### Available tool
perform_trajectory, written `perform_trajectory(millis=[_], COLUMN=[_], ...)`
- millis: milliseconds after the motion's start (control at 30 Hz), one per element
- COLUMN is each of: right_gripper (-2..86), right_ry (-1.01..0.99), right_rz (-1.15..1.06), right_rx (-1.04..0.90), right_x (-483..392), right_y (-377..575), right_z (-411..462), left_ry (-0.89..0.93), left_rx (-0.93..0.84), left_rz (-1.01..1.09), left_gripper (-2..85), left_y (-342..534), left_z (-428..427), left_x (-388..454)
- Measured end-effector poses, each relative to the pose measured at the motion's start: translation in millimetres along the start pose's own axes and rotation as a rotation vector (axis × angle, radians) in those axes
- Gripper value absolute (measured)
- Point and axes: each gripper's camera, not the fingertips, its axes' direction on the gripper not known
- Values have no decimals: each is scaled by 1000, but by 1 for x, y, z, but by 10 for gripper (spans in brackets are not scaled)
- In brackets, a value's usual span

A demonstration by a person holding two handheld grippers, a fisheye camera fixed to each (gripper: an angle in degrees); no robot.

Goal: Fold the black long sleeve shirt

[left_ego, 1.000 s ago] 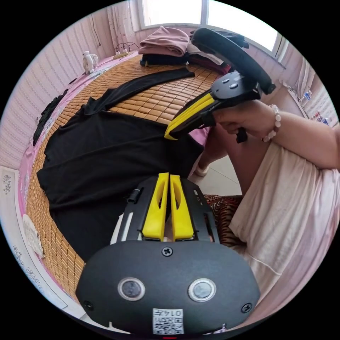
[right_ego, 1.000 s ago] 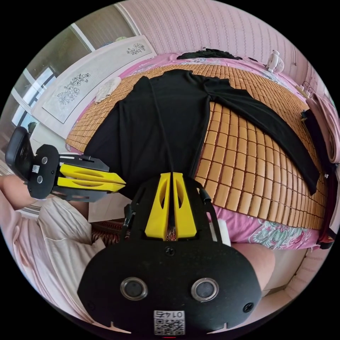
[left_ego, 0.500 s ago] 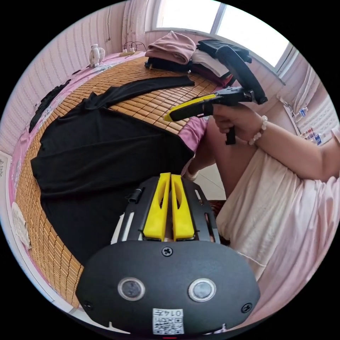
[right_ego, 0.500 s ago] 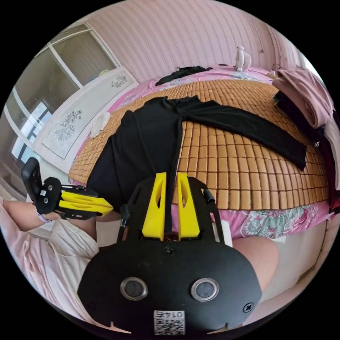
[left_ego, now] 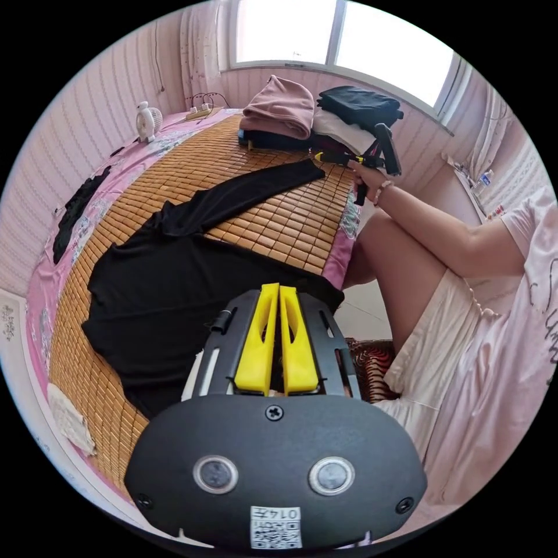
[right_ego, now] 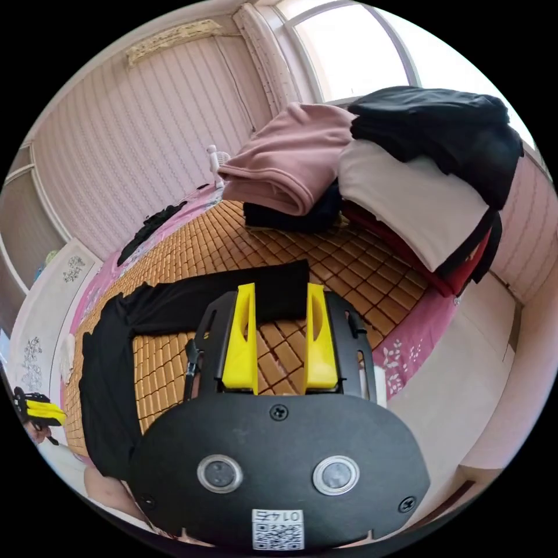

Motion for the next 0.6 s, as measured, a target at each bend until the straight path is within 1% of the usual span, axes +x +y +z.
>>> perform_trajectory(millis=[67,167,233,300,367,500,600], right_gripper=[132,134,134,133,134,139,139], right_ry=[-18,-28,-47,-33,-41,-100,-78], right_rz=[81,113,106,90,44,54,59], right_rx=[-13,0,-31,-70,-92,-95,-131], right_x=[23,36,39,39,38,46,51], right_y=[-7,-17,-20,-24,-27,-32,-39], right_z=[2,6,14,21,25,27,34], left_ry=[-14,10,2,-1,10,-61,-73], left_rx=[4,38,53,44,-13,-51,-49], left_rz=[8,20,50,109,172,368,399], left_gripper=[-6,1,6,15,27,49,53], left_y=[-31,-89,-128,-182,-223,-307,-356], left_z=[11,38,57,86,111,159,190], left_x=[-5,-11,-9,-2,6,36,50])
